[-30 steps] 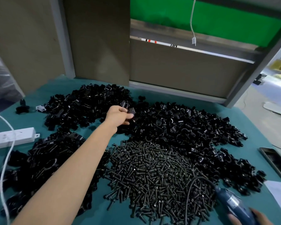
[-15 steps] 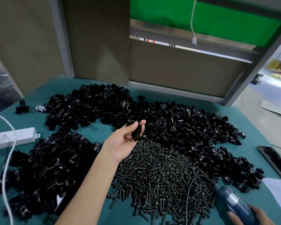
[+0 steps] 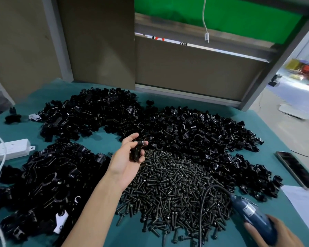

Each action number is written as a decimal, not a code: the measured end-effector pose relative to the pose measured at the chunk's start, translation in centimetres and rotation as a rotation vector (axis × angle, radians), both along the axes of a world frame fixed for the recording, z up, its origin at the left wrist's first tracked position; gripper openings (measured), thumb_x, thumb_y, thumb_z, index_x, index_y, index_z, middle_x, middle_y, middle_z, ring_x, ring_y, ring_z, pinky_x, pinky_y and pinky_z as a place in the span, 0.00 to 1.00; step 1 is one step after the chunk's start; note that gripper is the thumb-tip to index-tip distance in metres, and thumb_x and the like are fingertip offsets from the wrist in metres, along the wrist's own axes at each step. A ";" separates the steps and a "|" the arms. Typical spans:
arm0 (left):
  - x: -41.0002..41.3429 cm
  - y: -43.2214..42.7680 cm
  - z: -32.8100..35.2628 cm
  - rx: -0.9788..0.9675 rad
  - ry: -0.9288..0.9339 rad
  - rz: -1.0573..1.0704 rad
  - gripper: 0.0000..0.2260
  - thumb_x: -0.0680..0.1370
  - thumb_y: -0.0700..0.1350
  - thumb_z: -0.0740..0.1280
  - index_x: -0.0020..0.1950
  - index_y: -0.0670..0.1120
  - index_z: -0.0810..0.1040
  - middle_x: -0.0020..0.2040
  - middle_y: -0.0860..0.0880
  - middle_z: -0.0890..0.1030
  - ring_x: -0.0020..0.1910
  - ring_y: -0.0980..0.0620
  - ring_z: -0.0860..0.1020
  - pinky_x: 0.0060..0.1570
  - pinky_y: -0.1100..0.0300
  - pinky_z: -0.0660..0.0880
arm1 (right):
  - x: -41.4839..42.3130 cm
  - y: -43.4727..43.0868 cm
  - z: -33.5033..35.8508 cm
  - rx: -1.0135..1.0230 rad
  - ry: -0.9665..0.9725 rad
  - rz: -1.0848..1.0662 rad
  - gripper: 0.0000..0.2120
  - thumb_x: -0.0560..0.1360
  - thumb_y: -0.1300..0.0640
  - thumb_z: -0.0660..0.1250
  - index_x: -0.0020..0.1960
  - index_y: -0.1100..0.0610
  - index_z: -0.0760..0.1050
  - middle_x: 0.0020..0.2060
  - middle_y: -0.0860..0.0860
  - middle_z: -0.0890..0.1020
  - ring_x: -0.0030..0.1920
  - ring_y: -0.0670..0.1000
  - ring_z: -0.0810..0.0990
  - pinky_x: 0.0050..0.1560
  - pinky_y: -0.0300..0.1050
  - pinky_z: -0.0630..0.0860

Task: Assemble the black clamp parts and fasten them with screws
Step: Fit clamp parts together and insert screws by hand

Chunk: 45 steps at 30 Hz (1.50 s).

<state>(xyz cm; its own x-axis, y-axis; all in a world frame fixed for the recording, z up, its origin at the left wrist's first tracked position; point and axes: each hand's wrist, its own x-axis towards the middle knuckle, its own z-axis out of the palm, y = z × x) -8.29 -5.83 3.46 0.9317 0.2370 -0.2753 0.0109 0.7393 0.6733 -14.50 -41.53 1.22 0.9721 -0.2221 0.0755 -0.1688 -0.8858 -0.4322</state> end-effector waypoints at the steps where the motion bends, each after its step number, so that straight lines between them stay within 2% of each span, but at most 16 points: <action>1: 0.0 0.1 -0.1 0.020 -0.008 -0.002 0.14 0.84 0.35 0.55 0.64 0.48 0.73 0.50 0.41 0.83 0.38 0.52 0.71 0.35 0.60 0.66 | 0.0 -0.1 0.1 0.026 0.055 -0.018 0.28 0.58 0.58 0.84 0.52 0.68 0.79 0.45 0.66 0.84 0.39 0.62 0.81 0.51 0.60 0.79; 5: -0.3 0.0 -1.1 0.130 0.000 0.029 0.19 0.83 0.34 0.59 0.70 0.54 0.66 0.57 0.43 0.85 0.44 0.52 0.74 0.47 0.59 0.69 | 0.7 -1.2 -0.1 -0.001 0.144 -0.085 0.30 0.61 0.52 0.83 0.57 0.64 0.79 0.52 0.64 0.84 0.46 0.63 0.82 0.59 0.60 0.77; 7: -0.3 -0.1 -1.6 0.168 0.015 0.055 0.17 0.82 0.31 0.59 0.66 0.49 0.68 0.56 0.43 0.85 0.48 0.51 0.75 0.54 0.58 0.70 | 0.8 -1.3 0.4 -0.003 0.206 -0.052 0.30 0.63 0.48 0.81 0.60 0.61 0.78 0.54 0.62 0.83 0.49 0.62 0.82 0.61 0.58 0.76; 10: -0.2 -0.2 -2.1 0.140 0.017 0.078 0.13 0.80 0.27 0.61 0.57 0.44 0.71 0.58 0.39 0.84 0.54 0.47 0.78 0.56 0.56 0.74 | 1.2 -1.7 1.1 -0.015 0.281 0.039 0.30 0.68 0.44 0.77 0.65 0.56 0.77 0.57 0.58 0.83 0.51 0.57 0.82 0.62 0.52 0.76; 13: -0.1 0.0 -2.6 0.152 0.019 0.105 0.15 0.72 0.26 0.68 0.51 0.44 0.76 0.56 0.44 0.85 0.60 0.45 0.80 0.60 0.55 0.75 | 1.5 -2.1 1.1 0.013 0.308 0.050 0.30 0.69 0.43 0.75 0.65 0.56 0.76 0.59 0.57 0.82 0.56 0.57 0.82 0.65 0.53 0.74; 16: 0.0 0.1 -2.8 0.097 -0.024 0.115 0.18 0.63 0.31 0.73 0.51 0.43 0.78 0.50 0.47 0.87 0.55 0.43 0.83 0.63 0.52 0.76 | 2.0 -2.2 0.4 -0.030 0.311 -0.011 0.26 0.70 0.45 0.76 0.62 0.58 0.77 0.57 0.58 0.83 0.55 0.59 0.81 0.63 0.55 0.75; 19: 0.5 -0.1 -2.7 0.021 -0.092 0.106 0.19 0.65 0.32 0.72 0.54 0.42 0.80 0.49 0.45 0.86 0.47 0.47 0.85 0.58 0.53 0.80 | 2.3 -2.2 -0.2 -0.029 0.134 -0.147 0.21 0.69 0.52 0.78 0.57 0.61 0.80 0.53 0.63 0.83 0.55 0.64 0.80 0.61 0.60 0.74; 22: 1.0 -0.3 -2.8 -0.053 -0.142 0.066 0.17 0.67 0.31 0.70 0.55 0.42 0.83 0.51 0.45 0.86 0.47 0.48 0.85 0.49 0.57 0.83 | 2.8 -1.7 -0.2 -0.014 -0.100 -0.139 0.18 0.68 0.56 0.78 0.55 0.62 0.81 0.49 0.62 0.82 0.51 0.65 0.78 0.56 0.65 0.76; 25: 1.0 -0.4 -3.2 -0.023 -0.173 0.034 0.14 0.68 0.32 0.70 0.49 0.46 0.87 0.54 0.46 0.85 0.48 0.47 0.84 0.50 0.57 0.83 | 4.6 -1.2 0.6 0.048 -0.260 -0.090 0.16 0.72 0.57 0.75 0.58 0.60 0.79 0.46 0.56 0.78 0.49 0.61 0.77 0.52 0.62 0.78; 28: 0.9 -0.2 -3.6 -0.037 -0.242 0.039 0.15 0.69 0.31 0.69 0.50 0.46 0.86 0.54 0.45 0.85 0.52 0.45 0.84 0.48 0.57 0.82 | 8.3 -1.2 1.7 0.053 -0.314 0.012 0.13 0.75 0.59 0.72 0.58 0.58 0.77 0.45 0.53 0.79 0.46 0.58 0.78 0.50 0.58 0.78; 34: 0.3 -0.2 -4.6 0.050 -0.259 0.006 0.15 0.70 0.31 0.69 0.51 0.46 0.85 0.55 0.45 0.84 0.52 0.44 0.84 0.52 0.53 0.82 | 21.8 -0.8 2.6 -0.011 -0.245 0.064 0.15 0.77 0.60 0.70 0.61 0.63 0.76 0.46 0.58 0.82 0.46 0.58 0.79 0.47 0.49 0.73; 36: 0.3 -0.2 -4.9 0.089 -0.271 -0.009 0.15 0.69 0.32 0.70 0.50 0.47 0.85 0.56 0.44 0.84 0.51 0.45 0.84 0.55 0.53 0.81 | 25.8 -0.8 2.1 -0.091 -0.122 0.052 0.19 0.77 0.60 0.69 0.66 0.63 0.73 0.43 0.58 0.80 0.44 0.58 0.76 0.43 0.49 0.70; 38: 0.2 -0.2 -5.0 0.119 -0.277 -0.024 0.15 0.67 0.34 0.73 0.51 0.48 0.85 0.57 0.43 0.84 0.51 0.44 0.84 0.57 0.52 0.80 | 28.5 -1.2 1.1 -0.157 0.038 0.039 0.24 0.76 0.61 0.68 0.71 0.62 0.69 0.47 0.61 0.81 0.49 0.61 0.77 0.45 0.50 0.72; 41: 0.3 -0.3 -5.2 0.152 -0.271 -0.037 0.18 0.63 0.40 0.81 0.52 0.47 0.85 0.59 0.42 0.84 0.51 0.44 0.85 0.57 0.51 0.80 | 30.7 -1.7 -0.4 -0.198 0.100 0.023 0.21 0.75 0.62 0.69 0.67 0.64 0.72 0.55 0.64 0.81 0.56 0.64 0.78 0.49 0.51 0.75; 43: 0.4 -0.2 -5.3 0.169 -0.272 -0.051 0.23 0.58 0.44 0.85 0.52 0.48 0.85 0.59 0.43 0.84 0.51 0.45 0.85 0.55 0.53 0.82 | 31.4 -2.0 -1.0 -0.166 0.046 -0.012 0.18 0.75 0.62 0.72 0.63 0.65 0.75 0.52 0.65 0.82 0.55 0.65 0.79 0.45 0.49 0.70; 45: 0.5 -0.3 -5.0 0.192 -0.273 -0.055 0.22 0.59 0.43 0.84 0.51 0.49 0.86 0.58 0.44 0.84 0.49 0.45 0.85 0.54 0.56 0.81 | 31.7 -2.5 -1.1 -0.124 0.009 -0.053 0.15 0.74 0.61 0.74 0.59 0.66 0.78 0.50 0.65 0.82 0.53 0.65 0.79 0.46 0.50 0.70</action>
<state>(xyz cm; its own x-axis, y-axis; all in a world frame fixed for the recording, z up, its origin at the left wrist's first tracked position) -7.78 -6.11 -1.54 0.9777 0.2075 0.0311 -0.1527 0.6023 0.7835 17.17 -43.98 0.07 0.9601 -0.2623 0.0969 -0.2198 -0.9223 -0.3179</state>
